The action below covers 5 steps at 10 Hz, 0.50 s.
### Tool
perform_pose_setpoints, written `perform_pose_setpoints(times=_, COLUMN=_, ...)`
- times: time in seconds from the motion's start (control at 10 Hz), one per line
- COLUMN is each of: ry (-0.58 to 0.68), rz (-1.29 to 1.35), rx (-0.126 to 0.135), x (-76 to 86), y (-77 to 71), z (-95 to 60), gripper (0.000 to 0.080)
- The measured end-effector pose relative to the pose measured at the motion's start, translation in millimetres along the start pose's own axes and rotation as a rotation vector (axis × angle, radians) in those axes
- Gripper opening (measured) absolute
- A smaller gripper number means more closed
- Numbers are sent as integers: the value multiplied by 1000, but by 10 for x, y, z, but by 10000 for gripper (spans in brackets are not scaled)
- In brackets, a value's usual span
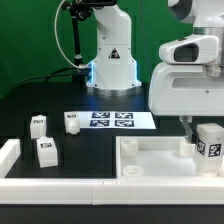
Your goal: Assemble one leg
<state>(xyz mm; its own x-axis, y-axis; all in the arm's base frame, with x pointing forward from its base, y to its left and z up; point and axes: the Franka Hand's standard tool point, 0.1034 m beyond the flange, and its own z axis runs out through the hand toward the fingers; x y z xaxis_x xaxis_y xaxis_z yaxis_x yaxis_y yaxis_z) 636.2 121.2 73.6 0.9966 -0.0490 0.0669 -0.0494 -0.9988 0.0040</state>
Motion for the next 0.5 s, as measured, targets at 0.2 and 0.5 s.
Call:
perform_pose_setpoints(times=0.2, ry=-1, rz=40, rx=-2, x=0, y=17, z=2, gripper=386)
perform_pose_setpoints(times=0.5, ry=13, rz=303, rx=1, x=8, y=28, z=8, gripper=287)
